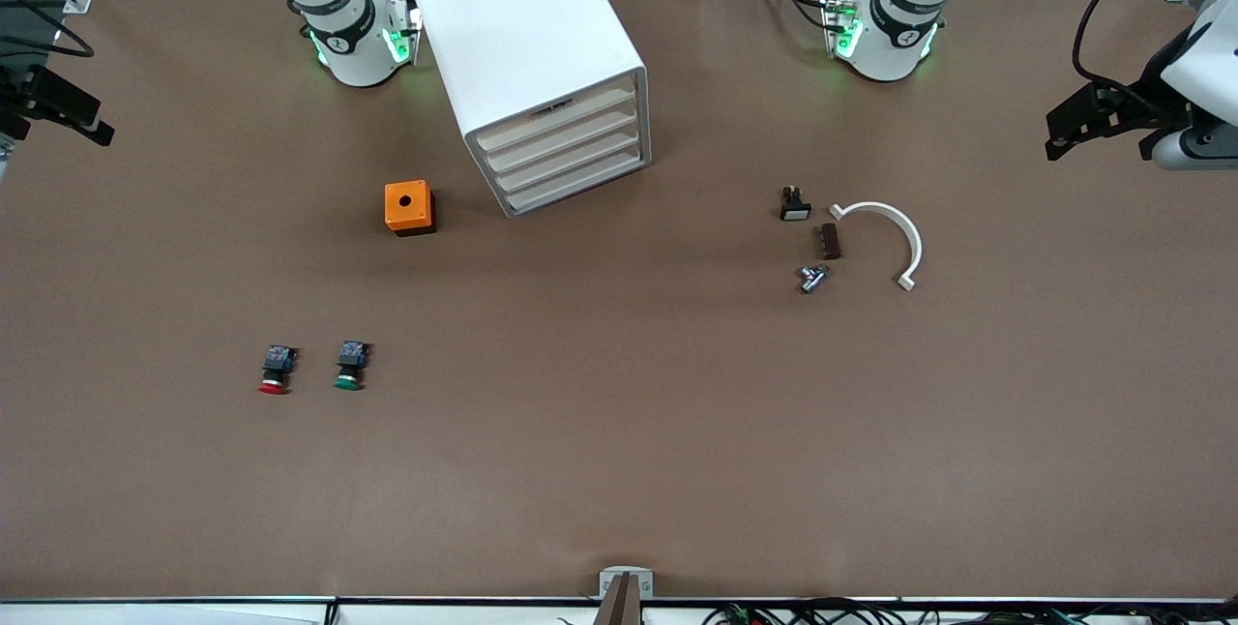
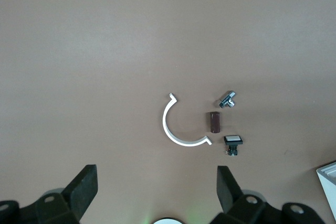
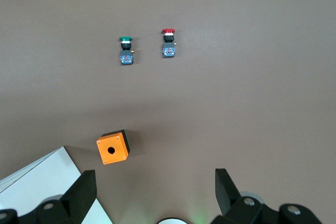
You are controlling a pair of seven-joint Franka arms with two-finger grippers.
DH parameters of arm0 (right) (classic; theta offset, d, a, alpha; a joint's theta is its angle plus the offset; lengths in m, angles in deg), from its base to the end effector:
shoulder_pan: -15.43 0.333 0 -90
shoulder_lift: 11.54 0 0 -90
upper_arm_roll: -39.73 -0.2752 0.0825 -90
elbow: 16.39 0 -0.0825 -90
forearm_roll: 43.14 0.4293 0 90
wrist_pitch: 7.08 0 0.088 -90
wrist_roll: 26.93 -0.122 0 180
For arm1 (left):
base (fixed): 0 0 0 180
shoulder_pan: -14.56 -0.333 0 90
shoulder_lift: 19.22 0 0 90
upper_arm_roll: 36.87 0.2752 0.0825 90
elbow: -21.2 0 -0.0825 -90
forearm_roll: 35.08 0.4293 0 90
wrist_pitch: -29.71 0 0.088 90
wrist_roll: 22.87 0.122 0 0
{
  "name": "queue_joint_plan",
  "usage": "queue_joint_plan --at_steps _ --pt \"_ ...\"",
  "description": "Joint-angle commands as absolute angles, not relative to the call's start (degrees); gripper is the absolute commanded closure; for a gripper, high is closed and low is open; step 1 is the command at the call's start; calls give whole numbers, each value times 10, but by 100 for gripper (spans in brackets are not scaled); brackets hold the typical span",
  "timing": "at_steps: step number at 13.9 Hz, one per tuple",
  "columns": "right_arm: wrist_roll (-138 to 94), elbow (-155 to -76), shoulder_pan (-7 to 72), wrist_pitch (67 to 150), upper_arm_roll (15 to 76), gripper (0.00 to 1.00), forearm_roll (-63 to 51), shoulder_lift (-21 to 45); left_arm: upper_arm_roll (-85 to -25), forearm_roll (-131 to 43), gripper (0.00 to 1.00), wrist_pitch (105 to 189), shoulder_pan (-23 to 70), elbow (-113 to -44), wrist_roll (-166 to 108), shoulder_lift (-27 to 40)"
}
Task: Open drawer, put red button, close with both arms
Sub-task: 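Move the left gripper toward the white drawer cabinet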
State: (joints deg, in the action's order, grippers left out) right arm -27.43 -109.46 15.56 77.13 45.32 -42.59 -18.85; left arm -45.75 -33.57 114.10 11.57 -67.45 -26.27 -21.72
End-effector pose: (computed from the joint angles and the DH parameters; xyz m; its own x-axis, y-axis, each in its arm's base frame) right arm 0.5510 -0.0544 0.6058 0.9944 -0.1017 -0.0278 -0.1023 -0.9945 -0.0217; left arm 0.5747 -0.0576 0.5978 0.9988 -0.0405 -0.0292 -0.0415 -0.9985 -0.0348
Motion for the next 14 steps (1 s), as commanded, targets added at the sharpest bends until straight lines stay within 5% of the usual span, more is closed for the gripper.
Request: queue_joint_plan --at_steps 1,6,14 --pt "-274 -1110 152 779 446 0 -432 -202 -462 -322 0 1137 116 -668 -256 -214" --pt "-275 -1110 153 779 446 0 -432 -202 -466 -328 0 1142 124 -666 -267 -191" --pt "-275 -1110 153 781 446 0 -432 -202 -493 -345 0 1258 158 -703 -381 -118"
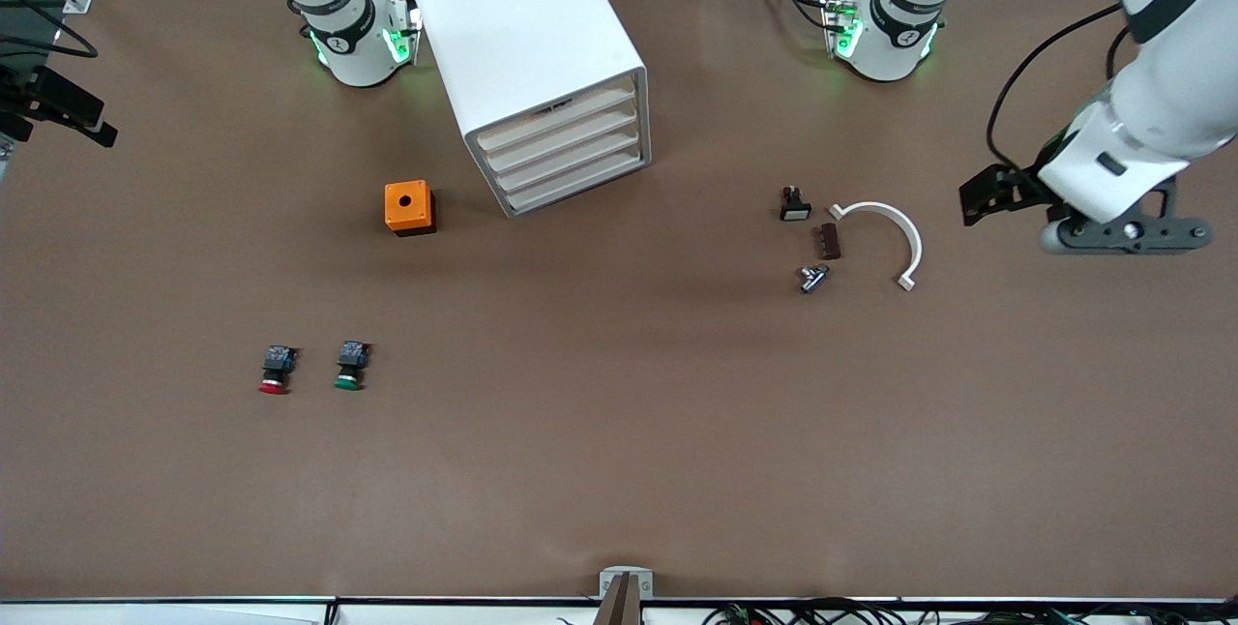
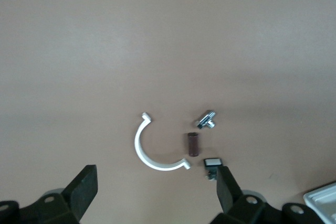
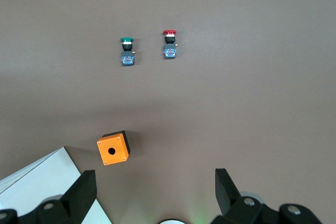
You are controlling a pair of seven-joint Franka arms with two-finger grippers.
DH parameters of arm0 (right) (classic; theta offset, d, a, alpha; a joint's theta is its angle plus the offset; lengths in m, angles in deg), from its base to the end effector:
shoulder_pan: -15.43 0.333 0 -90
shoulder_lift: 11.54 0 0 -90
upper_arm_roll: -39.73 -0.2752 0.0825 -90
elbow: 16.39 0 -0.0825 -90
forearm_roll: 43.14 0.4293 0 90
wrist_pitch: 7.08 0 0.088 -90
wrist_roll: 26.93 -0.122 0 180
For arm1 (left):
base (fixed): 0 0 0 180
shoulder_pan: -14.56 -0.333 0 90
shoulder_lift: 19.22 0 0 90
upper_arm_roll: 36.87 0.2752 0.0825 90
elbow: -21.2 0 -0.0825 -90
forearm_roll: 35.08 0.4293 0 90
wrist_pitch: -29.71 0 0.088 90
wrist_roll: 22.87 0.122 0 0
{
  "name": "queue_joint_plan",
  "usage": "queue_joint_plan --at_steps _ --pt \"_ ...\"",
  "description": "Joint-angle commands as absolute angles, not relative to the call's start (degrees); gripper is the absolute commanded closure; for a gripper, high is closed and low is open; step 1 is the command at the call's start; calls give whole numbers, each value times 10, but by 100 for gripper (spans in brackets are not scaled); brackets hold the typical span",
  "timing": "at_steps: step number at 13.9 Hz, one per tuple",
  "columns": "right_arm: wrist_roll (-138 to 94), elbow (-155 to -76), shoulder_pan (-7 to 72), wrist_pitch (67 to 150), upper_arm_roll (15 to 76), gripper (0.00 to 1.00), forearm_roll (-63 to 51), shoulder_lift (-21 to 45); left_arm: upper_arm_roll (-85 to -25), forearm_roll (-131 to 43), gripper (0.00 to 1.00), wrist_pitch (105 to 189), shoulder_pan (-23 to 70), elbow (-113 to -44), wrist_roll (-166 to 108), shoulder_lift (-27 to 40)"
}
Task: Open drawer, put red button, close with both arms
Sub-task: 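Move the left gripper toward the white drawer cabinet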
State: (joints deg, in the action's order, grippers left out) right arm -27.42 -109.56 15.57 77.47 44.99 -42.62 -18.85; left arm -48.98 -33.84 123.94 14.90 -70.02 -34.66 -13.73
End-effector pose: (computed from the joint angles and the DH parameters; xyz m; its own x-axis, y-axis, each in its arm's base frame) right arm 0.5520 -0.0511 0.6055 0.9951 -0.0959 -0.0236 -0.0963 -0.9951 -0.0205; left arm 0.6134 -0.1287 0.5064 0.9991 -0.0128 -0.0400 -0.0132 -0.9999 -0.0098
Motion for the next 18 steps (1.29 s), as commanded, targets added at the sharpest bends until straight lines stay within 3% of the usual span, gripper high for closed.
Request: queue_joint_plan --at_steps 1,18 --pt "-275 -1110 153 781 446 0 -432 -202 -494 -344 0 1268 161 -704 -400 -106" --pt "-275 -1094 151 778 447 0 -431 -195 -497 -369 0 1295 333 -599 -953 165"
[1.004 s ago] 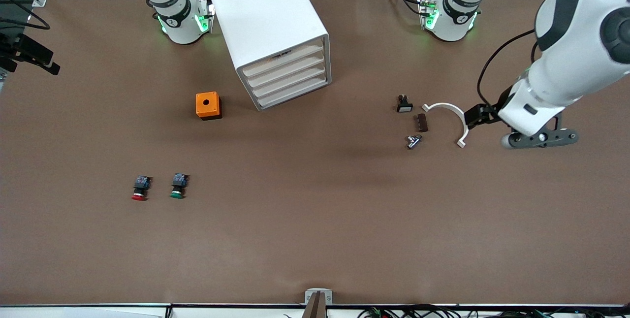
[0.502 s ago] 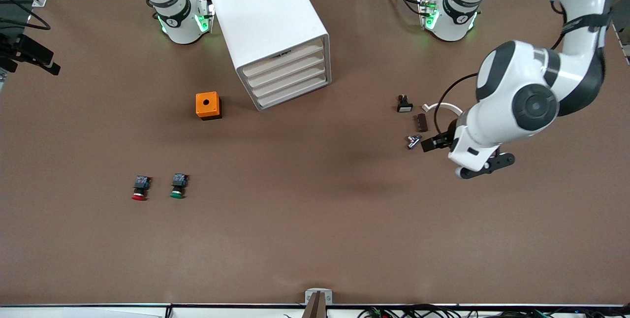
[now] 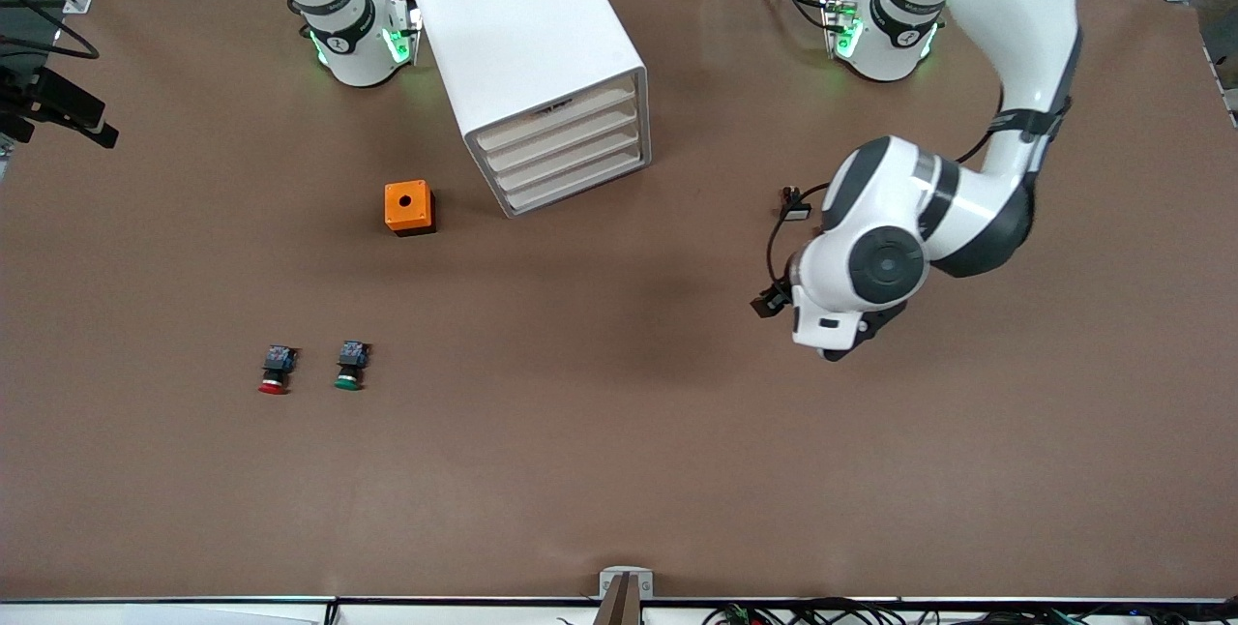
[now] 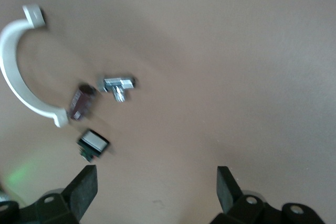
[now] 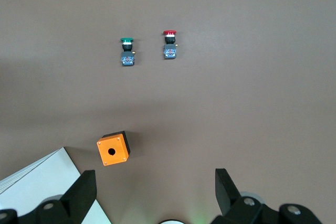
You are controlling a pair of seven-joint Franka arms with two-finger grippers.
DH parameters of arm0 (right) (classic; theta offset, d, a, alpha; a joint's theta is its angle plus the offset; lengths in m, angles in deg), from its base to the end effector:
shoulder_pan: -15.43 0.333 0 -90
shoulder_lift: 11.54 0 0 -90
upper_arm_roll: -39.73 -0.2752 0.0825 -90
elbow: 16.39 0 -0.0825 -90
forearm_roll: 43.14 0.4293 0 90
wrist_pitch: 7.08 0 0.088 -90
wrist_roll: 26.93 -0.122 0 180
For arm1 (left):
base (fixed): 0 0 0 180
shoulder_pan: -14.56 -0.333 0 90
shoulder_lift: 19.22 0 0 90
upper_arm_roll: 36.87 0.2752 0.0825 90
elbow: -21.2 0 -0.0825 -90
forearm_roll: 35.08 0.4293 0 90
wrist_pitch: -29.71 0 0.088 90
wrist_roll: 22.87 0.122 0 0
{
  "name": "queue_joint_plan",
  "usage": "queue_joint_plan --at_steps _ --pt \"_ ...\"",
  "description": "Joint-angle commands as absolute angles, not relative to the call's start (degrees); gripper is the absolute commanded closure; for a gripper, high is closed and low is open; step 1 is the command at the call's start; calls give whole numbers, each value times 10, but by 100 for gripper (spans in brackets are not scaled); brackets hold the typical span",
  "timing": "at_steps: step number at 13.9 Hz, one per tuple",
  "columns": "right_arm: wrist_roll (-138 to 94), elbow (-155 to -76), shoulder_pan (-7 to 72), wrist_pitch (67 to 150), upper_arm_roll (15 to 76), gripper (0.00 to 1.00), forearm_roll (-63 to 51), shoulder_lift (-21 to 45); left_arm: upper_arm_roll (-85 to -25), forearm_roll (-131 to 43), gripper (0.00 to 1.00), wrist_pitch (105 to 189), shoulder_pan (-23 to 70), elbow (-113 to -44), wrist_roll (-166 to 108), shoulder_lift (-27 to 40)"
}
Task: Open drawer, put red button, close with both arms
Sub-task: 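Hook the left gripper on the drawer while the right gripper reaches the red button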
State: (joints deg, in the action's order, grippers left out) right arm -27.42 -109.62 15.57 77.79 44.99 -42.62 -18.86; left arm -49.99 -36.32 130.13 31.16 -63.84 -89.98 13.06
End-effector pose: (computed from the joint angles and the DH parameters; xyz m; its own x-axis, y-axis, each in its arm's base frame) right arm 0.5526 -0.0511 0.6055 0.9952 -0.0960 -0.0188 -0.0964 -0.9951 -0.0206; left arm 0.6018 -0.3286 0.2645 0.7418 0.6272 -0.2374 0.5940 -0.7788 -0.2013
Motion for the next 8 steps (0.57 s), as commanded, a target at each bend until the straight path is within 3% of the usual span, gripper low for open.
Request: queue_joint_plan --at_steps 1,6,8 --pt "-275 -1088 148 776 447 0 -426 -192 -497 -375 0 1295 346 -592 -989 177" --pt "-275 -1081 147 777 448 0 -432 -175 -497 -470 0 1339 373 -588 -1138 210" --pt "-275 -1079 150 778 448 0 -433 -132 -497 -511 0 1346 373 -587 -1166 223"
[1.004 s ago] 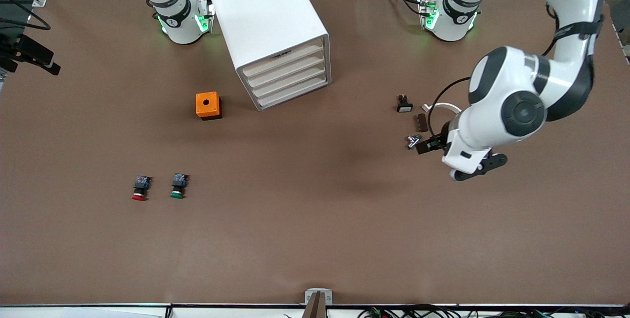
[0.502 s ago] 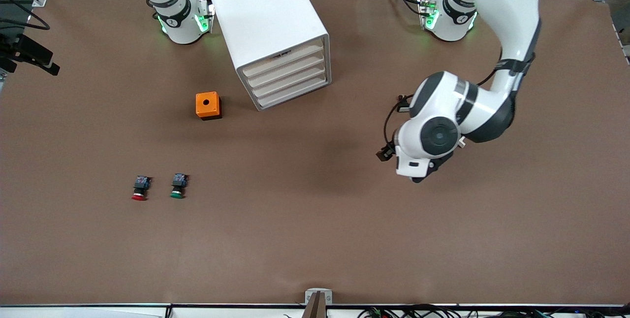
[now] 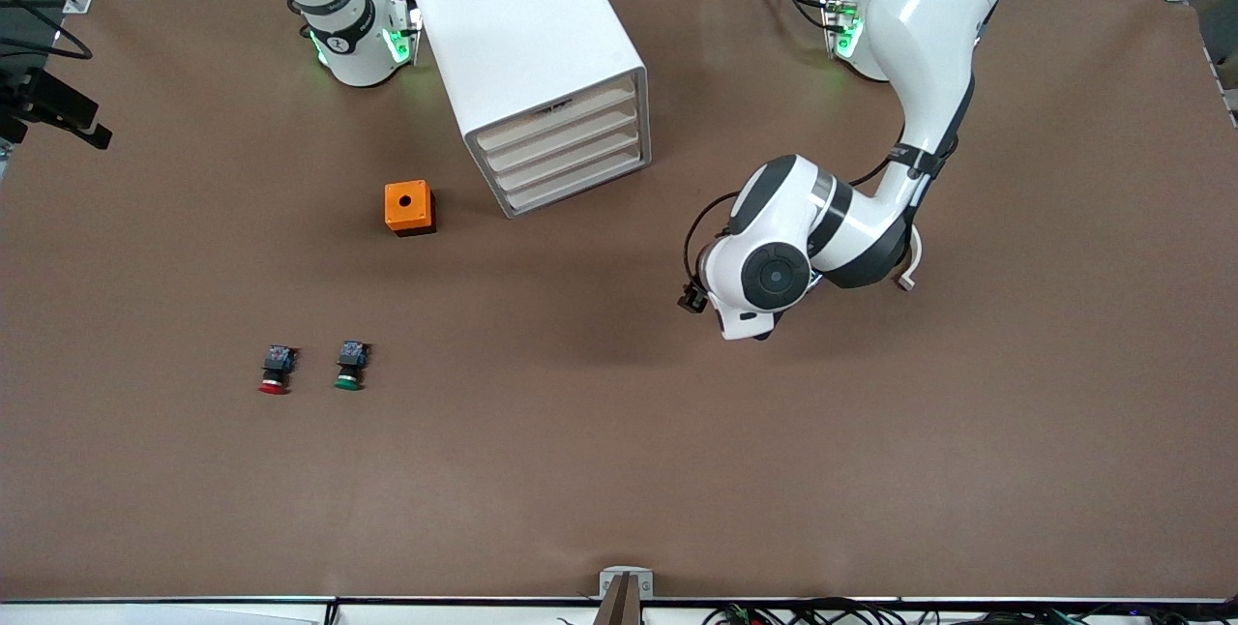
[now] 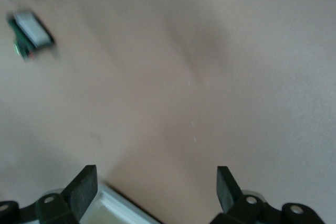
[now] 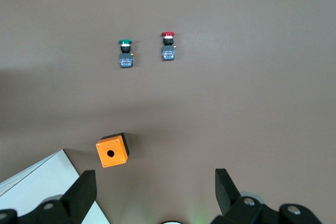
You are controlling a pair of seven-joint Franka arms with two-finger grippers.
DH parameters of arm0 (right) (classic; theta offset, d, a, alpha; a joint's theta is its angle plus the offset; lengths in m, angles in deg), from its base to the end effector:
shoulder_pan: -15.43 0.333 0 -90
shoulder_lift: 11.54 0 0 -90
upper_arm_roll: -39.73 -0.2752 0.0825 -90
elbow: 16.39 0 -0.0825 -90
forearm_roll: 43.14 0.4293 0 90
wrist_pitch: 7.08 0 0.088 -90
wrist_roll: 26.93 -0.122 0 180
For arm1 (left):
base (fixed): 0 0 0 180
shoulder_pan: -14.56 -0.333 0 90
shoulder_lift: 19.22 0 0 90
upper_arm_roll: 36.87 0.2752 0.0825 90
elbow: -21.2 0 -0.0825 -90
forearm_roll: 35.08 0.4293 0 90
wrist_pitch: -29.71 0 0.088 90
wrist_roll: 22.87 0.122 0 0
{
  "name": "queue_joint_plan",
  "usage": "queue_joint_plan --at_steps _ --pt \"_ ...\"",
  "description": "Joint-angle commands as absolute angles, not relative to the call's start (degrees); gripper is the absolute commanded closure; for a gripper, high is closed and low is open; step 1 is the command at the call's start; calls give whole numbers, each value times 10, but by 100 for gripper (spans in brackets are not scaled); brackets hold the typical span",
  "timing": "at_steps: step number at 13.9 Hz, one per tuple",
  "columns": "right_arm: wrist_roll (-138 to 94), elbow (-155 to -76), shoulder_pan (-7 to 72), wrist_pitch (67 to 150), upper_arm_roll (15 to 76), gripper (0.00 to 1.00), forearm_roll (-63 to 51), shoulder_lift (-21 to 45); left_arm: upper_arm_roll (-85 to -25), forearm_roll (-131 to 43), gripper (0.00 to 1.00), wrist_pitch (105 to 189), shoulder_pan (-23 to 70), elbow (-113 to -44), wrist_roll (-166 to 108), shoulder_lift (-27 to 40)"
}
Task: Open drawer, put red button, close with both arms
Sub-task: 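Hook the left gripper on the drawer while the right gripper reaches the red button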
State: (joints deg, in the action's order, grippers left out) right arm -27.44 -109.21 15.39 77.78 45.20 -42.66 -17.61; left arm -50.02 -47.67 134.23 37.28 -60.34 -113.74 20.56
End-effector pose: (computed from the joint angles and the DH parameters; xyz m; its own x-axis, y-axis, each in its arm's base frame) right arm 0.5582 -0.0551 0.5970 0.9941 -0.1032 -0.0336 -0.1039 -0.9944 -0.0181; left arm 0.5674 -0.4134 0.2123 0.4042 0.8556 -0.3233 0.8176 -0.4964 -0.2916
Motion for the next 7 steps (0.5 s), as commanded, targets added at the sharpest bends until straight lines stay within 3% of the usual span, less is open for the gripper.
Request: queue_joint_plan --at_steps 1,7 --pt "-274 -1076 150 779 448 0 -433 -126 -497 -531 0 1349 373 -588 -1176 225" --pt "-268 -1065 139 842 448 0 -431 -20 -496 -646 0 1349 378 -589 -1285 237"
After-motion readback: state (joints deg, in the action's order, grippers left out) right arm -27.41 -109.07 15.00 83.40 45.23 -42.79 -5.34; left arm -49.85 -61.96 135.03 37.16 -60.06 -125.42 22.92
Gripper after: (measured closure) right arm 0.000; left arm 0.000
